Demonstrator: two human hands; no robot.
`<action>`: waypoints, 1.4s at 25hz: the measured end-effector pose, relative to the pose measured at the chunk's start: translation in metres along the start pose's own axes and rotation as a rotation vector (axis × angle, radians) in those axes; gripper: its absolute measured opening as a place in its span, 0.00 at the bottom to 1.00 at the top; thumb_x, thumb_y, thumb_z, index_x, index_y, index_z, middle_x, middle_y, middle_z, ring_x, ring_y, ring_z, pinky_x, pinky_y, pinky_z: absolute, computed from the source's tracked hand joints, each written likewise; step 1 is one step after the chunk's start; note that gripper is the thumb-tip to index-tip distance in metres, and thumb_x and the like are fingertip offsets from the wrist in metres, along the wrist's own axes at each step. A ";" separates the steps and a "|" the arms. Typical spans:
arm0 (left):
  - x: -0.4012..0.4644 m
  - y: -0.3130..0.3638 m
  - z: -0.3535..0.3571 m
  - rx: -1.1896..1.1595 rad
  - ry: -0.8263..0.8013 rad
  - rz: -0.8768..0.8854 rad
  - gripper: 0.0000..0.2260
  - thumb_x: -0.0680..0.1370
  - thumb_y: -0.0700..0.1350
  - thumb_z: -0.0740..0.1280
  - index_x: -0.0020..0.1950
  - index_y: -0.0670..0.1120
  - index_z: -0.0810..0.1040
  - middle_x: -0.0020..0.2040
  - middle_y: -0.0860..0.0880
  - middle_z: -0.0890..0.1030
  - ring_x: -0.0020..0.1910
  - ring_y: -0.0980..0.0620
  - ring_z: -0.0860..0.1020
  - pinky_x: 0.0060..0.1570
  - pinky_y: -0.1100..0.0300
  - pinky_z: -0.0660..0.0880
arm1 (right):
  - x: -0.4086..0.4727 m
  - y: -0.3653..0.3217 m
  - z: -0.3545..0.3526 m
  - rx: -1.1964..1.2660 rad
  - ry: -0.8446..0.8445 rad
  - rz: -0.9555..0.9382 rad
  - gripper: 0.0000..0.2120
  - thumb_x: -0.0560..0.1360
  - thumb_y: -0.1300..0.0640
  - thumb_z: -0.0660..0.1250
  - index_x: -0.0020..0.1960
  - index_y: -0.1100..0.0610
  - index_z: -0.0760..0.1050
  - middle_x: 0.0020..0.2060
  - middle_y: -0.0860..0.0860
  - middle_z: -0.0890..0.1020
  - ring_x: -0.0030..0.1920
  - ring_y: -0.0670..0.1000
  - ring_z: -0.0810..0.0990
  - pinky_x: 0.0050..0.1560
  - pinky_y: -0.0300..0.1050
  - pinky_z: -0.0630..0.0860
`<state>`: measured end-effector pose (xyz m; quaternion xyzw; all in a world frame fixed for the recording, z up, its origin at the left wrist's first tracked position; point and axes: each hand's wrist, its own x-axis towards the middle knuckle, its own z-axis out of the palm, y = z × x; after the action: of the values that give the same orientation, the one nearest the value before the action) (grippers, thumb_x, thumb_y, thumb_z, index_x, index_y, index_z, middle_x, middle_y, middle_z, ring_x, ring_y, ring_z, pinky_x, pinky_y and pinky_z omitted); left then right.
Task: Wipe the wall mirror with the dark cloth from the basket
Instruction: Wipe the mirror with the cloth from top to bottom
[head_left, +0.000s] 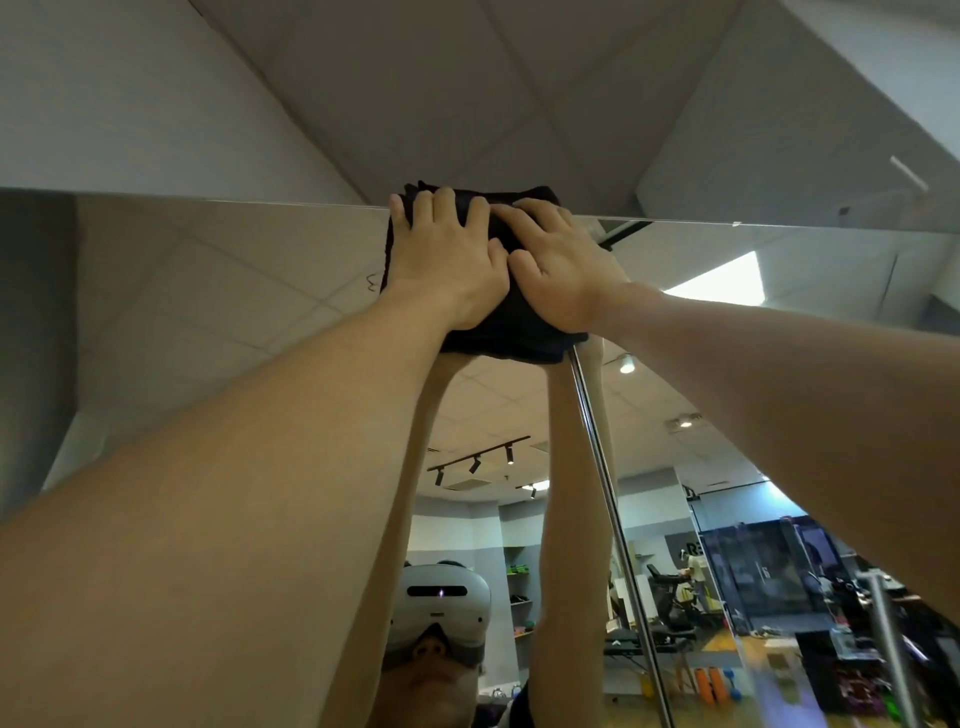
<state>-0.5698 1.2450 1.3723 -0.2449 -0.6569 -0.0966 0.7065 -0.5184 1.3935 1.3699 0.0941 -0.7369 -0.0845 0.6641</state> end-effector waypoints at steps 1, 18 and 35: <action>-0.002 -0.002 0.000 -0.011 0.002 0.005 0.25 0.84 0.53 0.50 0.80 0.46 0.59 0.78 0.38 0.61 0.79 0.38 0.57 0.78 0.37 0.49 | 0.000 -0.001 0.002 0.001 0.005 0.005 0.32 0.80 0.43 0.48 0.82 0.48 0.59 0.80 0.53 0.63 0.80 0.54 0.58 0.78 0.55 0.58; -0.096 -0.005 -0.005 -0.081 0.001 0.053 0.27 0.83 0.52 0.52 0.81 0.43 0.56 0.79 0.37 0.59 0.80 0.38 0.55 0.80 0.39 0.49 | -0.086 -0.044 0.018 0.060 0.046 0.065 0.31 0.79 0.43 0.52 0.82 0.46 0.60 0.81 0.50 0.61 0.82 0.54 0.53 0.78 0.56 0.58; -0.112 -0.138 -0.027 -0.119 -0.006 0.042 0.26 0.84 0.51 0.52 0.81 0.44 0.57 0.79 0.39 0.58 0.80 0.40 0.55 0.80 0.41 0.48 | -0.036 -0.161 0.064 0.084 0.088 0.032 0.31 0.80 0.46 0.52 0.82 0.50 0.61 0.80 0.54 0.63 0.82 0.56 0.54 0.81 0.63 0.54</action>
<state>-0.6221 1.0929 1.2932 -0.3006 -0.6469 -0.1198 0.6905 -0.5747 1.2466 1.2884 0.1136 -0.7111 -0.0389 0.6928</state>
